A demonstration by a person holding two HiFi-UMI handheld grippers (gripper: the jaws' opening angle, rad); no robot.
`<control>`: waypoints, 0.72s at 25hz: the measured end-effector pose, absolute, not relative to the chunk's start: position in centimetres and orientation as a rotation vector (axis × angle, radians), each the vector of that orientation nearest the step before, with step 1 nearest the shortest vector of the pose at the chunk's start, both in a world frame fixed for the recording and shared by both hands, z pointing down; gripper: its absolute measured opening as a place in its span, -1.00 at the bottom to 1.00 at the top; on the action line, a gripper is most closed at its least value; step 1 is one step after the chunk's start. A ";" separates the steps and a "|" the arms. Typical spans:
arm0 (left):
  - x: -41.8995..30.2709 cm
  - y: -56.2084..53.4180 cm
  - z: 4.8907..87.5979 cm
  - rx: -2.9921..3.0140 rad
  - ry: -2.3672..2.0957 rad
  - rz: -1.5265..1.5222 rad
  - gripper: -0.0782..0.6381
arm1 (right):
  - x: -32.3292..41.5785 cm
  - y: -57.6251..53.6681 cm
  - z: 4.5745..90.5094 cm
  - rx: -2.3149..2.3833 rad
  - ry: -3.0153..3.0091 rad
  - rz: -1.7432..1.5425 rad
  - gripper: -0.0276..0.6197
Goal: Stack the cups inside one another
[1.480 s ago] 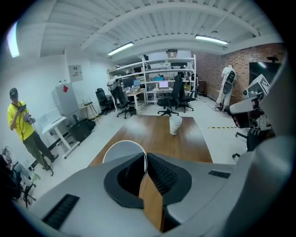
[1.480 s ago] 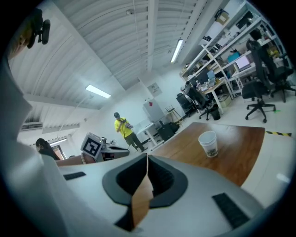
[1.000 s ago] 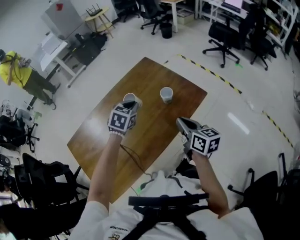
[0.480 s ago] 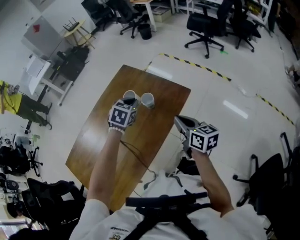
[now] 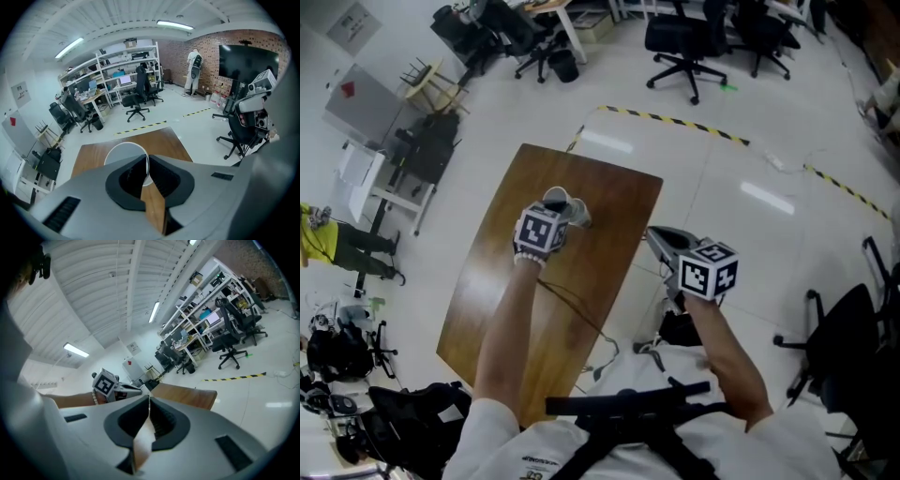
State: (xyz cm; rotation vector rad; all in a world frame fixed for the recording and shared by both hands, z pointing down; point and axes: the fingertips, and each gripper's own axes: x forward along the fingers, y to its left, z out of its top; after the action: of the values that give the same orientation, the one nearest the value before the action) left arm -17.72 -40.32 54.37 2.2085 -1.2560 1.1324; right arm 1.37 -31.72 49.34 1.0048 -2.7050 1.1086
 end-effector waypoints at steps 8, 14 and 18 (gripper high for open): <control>-17.4 -40.7 57.1 2.162 -1.195 1.221 -0.75 | 2.3 -32.5 50.0 1.017 -2.693 1.143 -0.84; -17.1 -40.8 58.8 2.134 -1.156 1.235 -0.75 | 3.1 -32.9 50.6 1.034 -2.676 1.168 -0.84; -17.4 -40.8 60.1 2.104 -1.150 1.254 -0.75 | 3.6 -33.1 51.0 1.045 -2.667 1.177 -0.84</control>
State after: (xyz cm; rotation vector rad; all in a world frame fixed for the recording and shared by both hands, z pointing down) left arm -17.37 -40.79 60.14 2.1036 -1.1498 1.2537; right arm 3.63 -33.11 50.99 1.0448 -2.6666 1.1773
